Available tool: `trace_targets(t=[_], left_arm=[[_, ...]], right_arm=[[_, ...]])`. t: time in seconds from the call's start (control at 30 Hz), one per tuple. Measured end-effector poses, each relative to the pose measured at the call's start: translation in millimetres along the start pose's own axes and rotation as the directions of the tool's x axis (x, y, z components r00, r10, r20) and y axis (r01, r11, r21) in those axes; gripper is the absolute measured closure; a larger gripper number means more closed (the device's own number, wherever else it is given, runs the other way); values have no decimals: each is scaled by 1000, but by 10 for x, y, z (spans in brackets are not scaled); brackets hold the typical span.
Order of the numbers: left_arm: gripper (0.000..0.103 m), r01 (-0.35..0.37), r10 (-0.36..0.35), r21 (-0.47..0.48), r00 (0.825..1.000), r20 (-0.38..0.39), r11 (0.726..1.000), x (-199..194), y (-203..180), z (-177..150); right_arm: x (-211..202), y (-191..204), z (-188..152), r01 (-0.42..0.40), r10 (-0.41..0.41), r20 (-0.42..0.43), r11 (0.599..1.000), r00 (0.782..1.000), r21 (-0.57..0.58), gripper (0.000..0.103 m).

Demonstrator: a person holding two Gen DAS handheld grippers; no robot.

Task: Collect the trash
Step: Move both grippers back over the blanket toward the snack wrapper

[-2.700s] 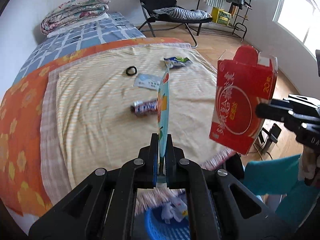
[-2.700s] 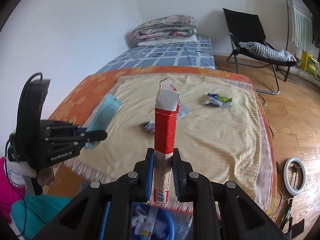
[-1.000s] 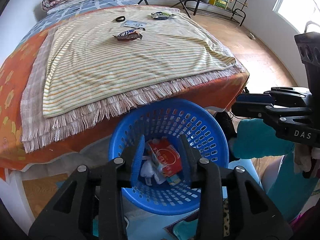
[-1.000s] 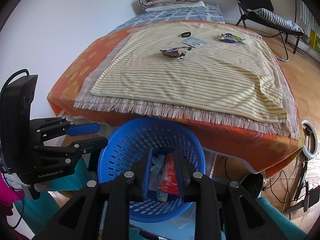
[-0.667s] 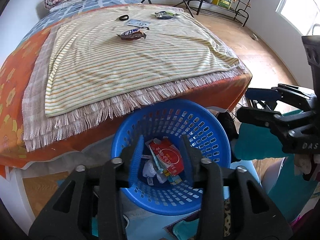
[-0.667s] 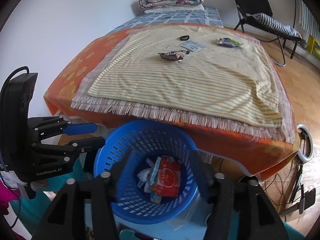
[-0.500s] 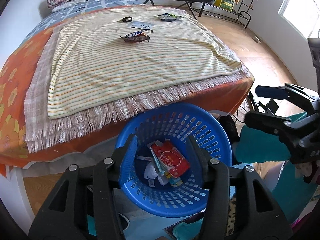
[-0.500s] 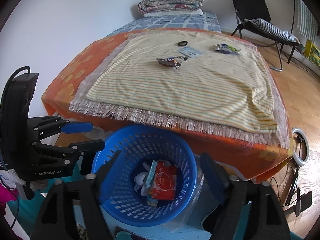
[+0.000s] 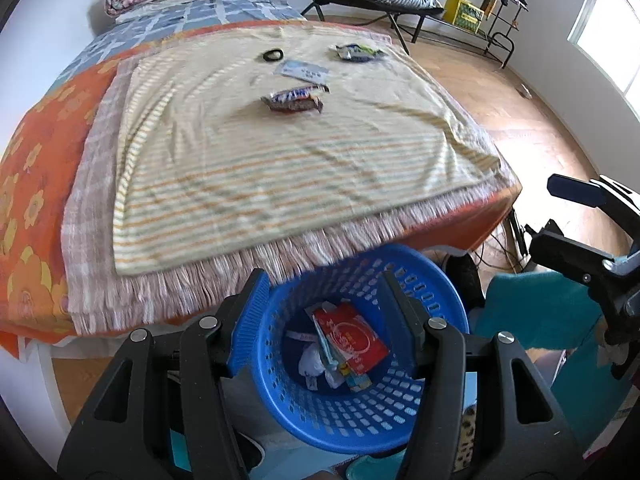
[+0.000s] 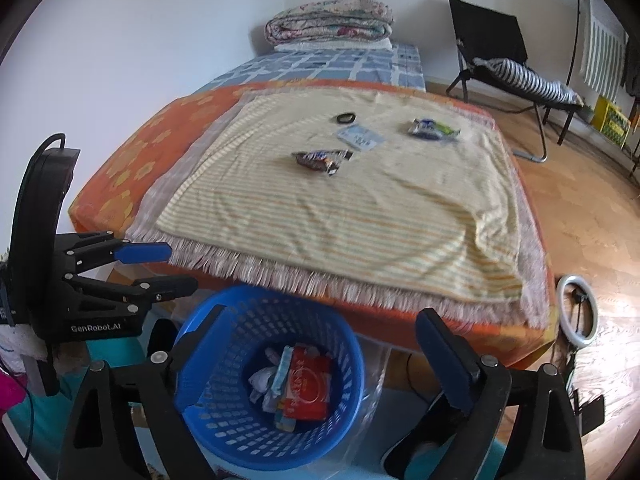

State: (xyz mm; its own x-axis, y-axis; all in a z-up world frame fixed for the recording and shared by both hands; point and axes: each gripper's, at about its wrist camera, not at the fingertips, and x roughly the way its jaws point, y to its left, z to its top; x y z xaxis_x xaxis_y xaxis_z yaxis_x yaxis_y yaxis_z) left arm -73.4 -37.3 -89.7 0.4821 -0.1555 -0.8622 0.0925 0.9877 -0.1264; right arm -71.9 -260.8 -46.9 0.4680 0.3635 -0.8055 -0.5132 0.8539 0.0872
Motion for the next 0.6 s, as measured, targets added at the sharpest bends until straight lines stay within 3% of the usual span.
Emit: trace_targets(t=[0.23,0.6], left_arm=[[45,-22,21,27,999,24,999,-1,-4,298],[45,16,-17,71,1000,5,997,301,-144,757]], right_arm=[[-53,-140,246,20,-20,30,1000,999,3,6],[-20,-705,910,49,-58,112,995,992,86,6]])
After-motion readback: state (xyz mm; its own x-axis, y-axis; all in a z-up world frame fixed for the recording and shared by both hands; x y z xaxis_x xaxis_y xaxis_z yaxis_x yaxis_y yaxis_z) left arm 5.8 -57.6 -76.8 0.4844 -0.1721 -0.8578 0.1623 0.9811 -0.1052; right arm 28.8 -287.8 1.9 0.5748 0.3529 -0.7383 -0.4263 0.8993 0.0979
